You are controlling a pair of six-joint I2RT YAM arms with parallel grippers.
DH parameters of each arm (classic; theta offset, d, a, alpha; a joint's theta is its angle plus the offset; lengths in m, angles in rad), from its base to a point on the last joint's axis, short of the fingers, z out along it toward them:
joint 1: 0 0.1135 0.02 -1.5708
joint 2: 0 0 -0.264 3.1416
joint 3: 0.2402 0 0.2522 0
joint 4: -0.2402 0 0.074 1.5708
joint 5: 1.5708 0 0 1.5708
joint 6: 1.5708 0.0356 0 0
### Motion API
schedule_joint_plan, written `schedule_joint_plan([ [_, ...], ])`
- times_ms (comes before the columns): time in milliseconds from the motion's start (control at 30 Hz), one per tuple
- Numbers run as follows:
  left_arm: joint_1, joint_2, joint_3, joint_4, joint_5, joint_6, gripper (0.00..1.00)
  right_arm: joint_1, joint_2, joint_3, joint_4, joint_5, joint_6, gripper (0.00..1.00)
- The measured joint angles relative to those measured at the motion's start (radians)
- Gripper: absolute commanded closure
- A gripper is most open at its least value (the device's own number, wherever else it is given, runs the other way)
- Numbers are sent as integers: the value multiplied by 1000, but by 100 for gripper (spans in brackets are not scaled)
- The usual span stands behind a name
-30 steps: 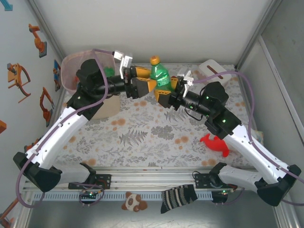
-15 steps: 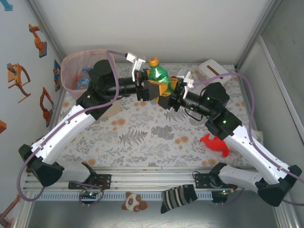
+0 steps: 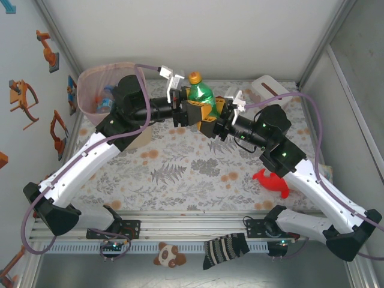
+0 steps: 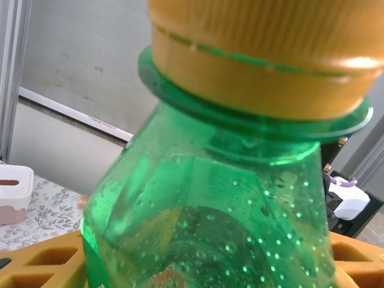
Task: Put the plastic bottles in the bin
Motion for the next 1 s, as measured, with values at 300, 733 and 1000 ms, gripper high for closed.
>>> schedule_joint_plan([
  [300,-5,0,25,-58,-17,38,48,6,0,0,-16,-3,2,23],
  [733,131,-20,111,-256,-97,83,50,17,-70,0,-97,32,3,20],
  [1000,388,-20,218,-463,-132,86,51,18,-96,0,-125,56,3,20],
])
